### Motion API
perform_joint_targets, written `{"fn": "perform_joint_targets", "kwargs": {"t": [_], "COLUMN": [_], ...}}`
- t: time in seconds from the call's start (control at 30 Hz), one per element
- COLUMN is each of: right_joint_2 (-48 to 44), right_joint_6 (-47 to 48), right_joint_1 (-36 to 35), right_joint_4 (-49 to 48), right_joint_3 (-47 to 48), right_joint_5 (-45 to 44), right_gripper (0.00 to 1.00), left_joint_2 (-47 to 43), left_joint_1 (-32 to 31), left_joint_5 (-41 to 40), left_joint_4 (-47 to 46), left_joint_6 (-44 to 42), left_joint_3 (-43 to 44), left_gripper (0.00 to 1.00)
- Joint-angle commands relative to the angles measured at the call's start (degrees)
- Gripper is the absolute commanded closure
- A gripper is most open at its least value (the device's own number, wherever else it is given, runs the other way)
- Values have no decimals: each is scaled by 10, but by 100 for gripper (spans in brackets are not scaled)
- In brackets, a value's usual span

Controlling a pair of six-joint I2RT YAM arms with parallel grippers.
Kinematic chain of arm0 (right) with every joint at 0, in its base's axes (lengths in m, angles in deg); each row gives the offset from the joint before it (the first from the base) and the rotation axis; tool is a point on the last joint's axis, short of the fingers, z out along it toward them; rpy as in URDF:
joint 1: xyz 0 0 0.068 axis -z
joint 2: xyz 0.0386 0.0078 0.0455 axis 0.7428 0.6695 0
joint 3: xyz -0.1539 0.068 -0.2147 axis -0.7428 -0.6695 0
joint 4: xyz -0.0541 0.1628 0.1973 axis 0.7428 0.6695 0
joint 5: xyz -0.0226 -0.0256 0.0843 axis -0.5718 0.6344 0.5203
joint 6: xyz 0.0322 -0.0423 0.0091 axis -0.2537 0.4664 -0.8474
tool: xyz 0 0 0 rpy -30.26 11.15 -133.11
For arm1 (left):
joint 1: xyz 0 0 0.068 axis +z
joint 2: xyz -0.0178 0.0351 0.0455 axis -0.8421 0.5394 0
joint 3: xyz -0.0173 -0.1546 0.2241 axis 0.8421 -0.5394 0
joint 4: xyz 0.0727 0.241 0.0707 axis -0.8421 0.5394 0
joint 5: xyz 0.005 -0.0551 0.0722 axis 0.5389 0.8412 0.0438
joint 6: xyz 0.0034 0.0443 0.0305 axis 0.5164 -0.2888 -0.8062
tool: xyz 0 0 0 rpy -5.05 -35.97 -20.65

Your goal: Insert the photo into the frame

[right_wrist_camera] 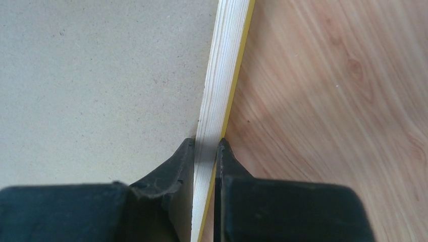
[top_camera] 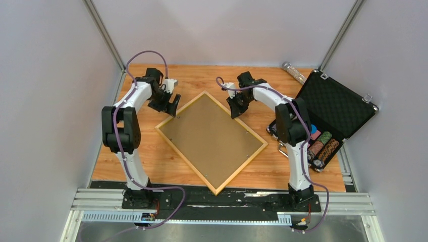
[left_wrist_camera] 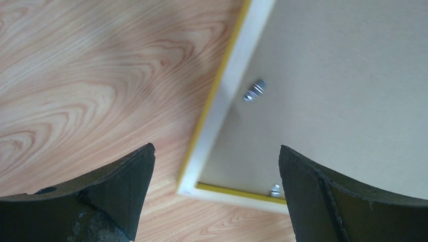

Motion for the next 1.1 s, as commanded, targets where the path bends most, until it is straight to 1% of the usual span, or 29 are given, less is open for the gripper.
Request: {"fn": "perform_joint_targets", "kwargs": {"t": [0.0, 0.2, 0.3, 0.53, 0.67, 0.9, 1.07], "right_joint_2": [30, 30, 32, 24, 19, 18, 13], "right_joint_6": [87, 80, 72, 57, 51, 45, 44], "right_joint_1": [1, 1, 1, 1, 1, 1, 1], "right_joint_4": [60, 61, 61, 58, 53, 48, 43], "right_joint_3": [10, 11, 10, 3, -1, -11, -16], "right_joint_5": [7, 32, 43, 58, 61, 65, 64], "right_gripper": [100, 100, 100, 100, 100, 100, 100], "left_joint_2": [15, 14, 19, 51, 64, 81, 91], "left_joint_1": [-7, -39, -54, -68, -78, -80, -80], "left_joint_5": [-33, -56, -74, -87, -99, -97, -92], "left_joint_4": [5, -16, -25, -25, -35, -38, -39], "left_joint_6": [-39, -54, -50, -40, -36, -29, -25], "left_joint_3": [10, -25, -26, 4, 7, 25, 33], "left_gripper": [0, 0, 1, 8, 12, 20, 23]}}
